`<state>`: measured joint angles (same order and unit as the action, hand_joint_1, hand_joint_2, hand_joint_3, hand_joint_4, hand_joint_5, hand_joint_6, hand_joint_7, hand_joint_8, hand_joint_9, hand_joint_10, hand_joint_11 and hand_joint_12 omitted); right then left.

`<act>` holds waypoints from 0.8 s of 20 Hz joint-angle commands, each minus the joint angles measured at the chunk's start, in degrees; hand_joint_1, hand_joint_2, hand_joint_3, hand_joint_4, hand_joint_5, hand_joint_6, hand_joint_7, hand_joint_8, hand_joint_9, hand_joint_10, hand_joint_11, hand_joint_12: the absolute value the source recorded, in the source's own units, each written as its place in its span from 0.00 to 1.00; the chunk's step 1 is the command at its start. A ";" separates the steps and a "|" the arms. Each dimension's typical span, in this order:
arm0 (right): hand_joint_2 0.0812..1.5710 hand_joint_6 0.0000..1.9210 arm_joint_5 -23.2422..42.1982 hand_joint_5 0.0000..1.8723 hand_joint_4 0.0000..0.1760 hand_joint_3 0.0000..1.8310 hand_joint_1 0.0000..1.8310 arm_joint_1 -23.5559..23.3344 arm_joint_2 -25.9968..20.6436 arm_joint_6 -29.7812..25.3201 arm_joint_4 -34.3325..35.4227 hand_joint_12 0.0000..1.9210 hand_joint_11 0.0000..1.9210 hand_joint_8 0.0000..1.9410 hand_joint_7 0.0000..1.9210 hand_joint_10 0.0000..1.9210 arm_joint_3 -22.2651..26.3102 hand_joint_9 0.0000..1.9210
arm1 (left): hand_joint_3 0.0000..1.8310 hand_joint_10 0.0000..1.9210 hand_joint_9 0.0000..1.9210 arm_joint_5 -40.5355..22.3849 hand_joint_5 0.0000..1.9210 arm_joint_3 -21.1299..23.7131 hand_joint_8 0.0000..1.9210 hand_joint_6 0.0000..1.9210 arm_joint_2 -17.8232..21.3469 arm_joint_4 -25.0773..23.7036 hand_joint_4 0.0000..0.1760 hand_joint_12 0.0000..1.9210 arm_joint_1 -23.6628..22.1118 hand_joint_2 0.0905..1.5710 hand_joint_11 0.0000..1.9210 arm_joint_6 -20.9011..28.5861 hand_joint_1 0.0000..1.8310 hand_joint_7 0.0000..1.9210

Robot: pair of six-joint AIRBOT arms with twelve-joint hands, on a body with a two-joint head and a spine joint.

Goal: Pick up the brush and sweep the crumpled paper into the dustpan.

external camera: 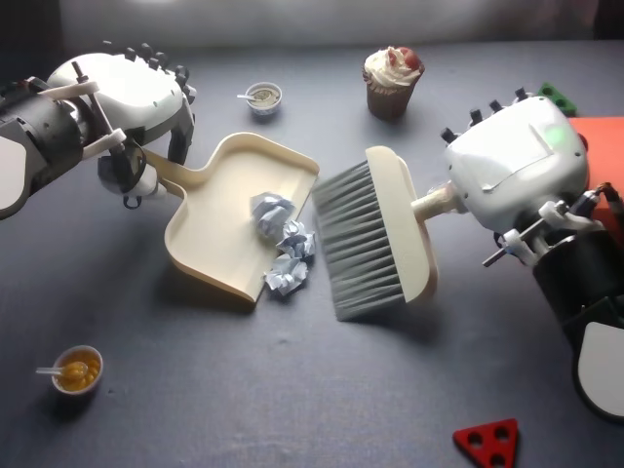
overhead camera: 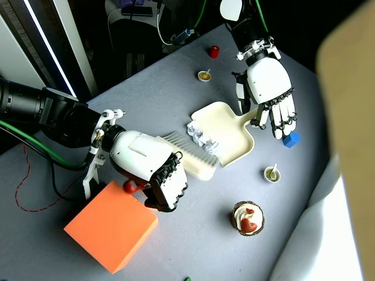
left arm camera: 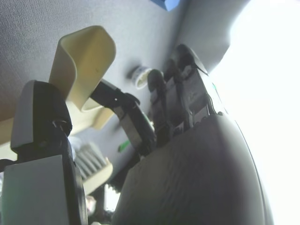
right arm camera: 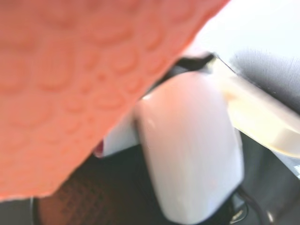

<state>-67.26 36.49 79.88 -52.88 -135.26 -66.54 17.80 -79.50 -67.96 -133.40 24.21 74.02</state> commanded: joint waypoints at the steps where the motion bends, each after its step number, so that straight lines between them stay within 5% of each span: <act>1: 0.74 1.00 -5.81 0.57 0.82 0.00 0.90 -0.58 -0.80 0.56 -4.77 1.00 0.58 1.00 0.56 1.00 0.28 0.60 | 0.00 0.00 0.12 5.46 0.55 -0.33 0.00 0.44 0.51 -2.01 0.00 0.07 -0.68 0.67 0.09 -0.12 0.63 0.18; 5: 0.73 1.00 -4.07 0.56 0.99 0.00 0.90 -0.63 -2.80 0.81 -6.31 1.00 0.64 1.00 0.60 1.00 2.34 0.63 | 0.00 0.00 0.12 5.39 0.53 -0.29 0.00 0.47 0.49 -2.01 0.00 0.07 -0.64 0.68 0.09 -0.12 0.62 0.18; 10: 0.73 1.00 1.75 0.56 1.00 0.00 0.90 -2.90 -5.90 7.03 -5.36 1.00 0.63 1.00 0.60 1.00 4.64 0.62 | 0.00 0.00 0.13 5.39 0.54 -0.30 0.00 0.46 0.49 -2.01 0.00 0.08 -0.65 0.68 0.10 -0.13 0.62 0.18; 16: 0.71 1.00 7.45 0.55 1.00 0.00 0.92 -10.85 -8.60 24.32 4.16 1.00 0.60 1.00 0.57 1.00 8.82 0.59 | 0.00 0.00 0.13 5.41 0.53 -0.26 0.00 0.48 0.46 -2.07 0.00 0.09 -0.69 0.68 0.10 -0.12 0.60 0.18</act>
<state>-54.96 25.12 71.50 -27.07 -125.43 -57.28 17.78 -79.50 -67.96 -133.58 24.21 74.02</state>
